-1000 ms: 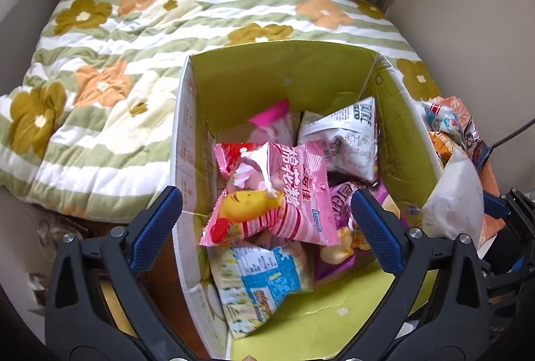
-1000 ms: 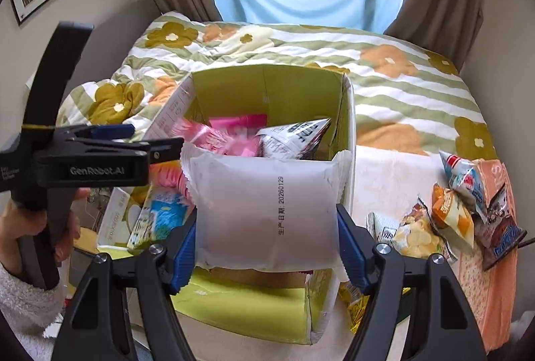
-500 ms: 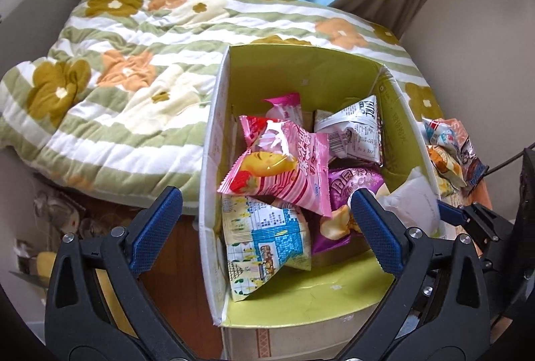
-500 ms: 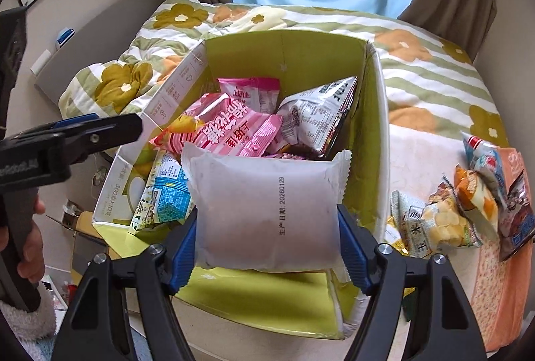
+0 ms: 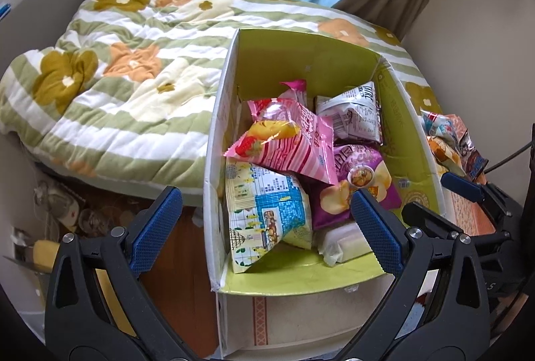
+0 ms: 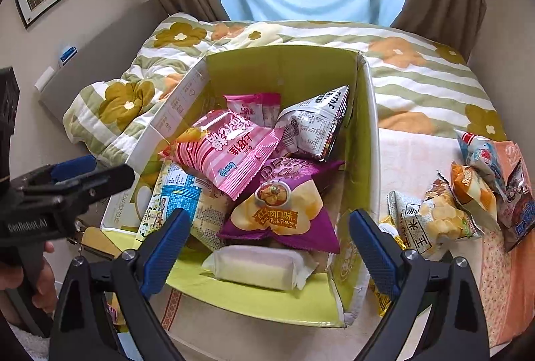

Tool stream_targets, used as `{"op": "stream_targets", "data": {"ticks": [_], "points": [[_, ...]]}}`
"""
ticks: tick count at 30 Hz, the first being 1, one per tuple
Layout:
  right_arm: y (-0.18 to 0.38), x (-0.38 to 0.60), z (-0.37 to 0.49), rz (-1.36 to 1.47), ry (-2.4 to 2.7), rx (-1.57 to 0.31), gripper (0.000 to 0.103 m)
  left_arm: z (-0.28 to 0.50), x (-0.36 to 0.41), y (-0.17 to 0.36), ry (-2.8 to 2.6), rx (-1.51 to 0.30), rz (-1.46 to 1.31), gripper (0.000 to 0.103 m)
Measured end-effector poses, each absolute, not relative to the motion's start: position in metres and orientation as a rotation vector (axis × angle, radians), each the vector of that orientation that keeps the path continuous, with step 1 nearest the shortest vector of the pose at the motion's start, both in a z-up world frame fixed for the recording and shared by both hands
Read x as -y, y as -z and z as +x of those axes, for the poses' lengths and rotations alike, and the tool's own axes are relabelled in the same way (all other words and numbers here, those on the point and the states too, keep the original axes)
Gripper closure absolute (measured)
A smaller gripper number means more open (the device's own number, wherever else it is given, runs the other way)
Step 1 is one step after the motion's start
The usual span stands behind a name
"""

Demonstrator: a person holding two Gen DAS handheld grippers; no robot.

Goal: Organize snacks
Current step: 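Move both tools back over the remaining snack pile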

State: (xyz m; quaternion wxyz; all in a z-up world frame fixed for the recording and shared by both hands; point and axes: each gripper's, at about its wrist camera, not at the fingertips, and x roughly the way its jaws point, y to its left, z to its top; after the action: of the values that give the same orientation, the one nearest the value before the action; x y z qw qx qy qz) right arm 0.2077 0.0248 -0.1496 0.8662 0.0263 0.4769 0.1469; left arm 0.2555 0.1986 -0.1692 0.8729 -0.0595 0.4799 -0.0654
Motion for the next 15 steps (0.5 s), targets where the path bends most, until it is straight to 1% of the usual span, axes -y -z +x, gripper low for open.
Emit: {"op": "stream_targets", "data": {"ticks": [15], "points": [[0.119, -0.003, 0.180, 0.078, -0.214, -0.927, 0.008, 0.238, -0.183, 0.153, 0.214, -0.948, -0.075, 0.003]]}}
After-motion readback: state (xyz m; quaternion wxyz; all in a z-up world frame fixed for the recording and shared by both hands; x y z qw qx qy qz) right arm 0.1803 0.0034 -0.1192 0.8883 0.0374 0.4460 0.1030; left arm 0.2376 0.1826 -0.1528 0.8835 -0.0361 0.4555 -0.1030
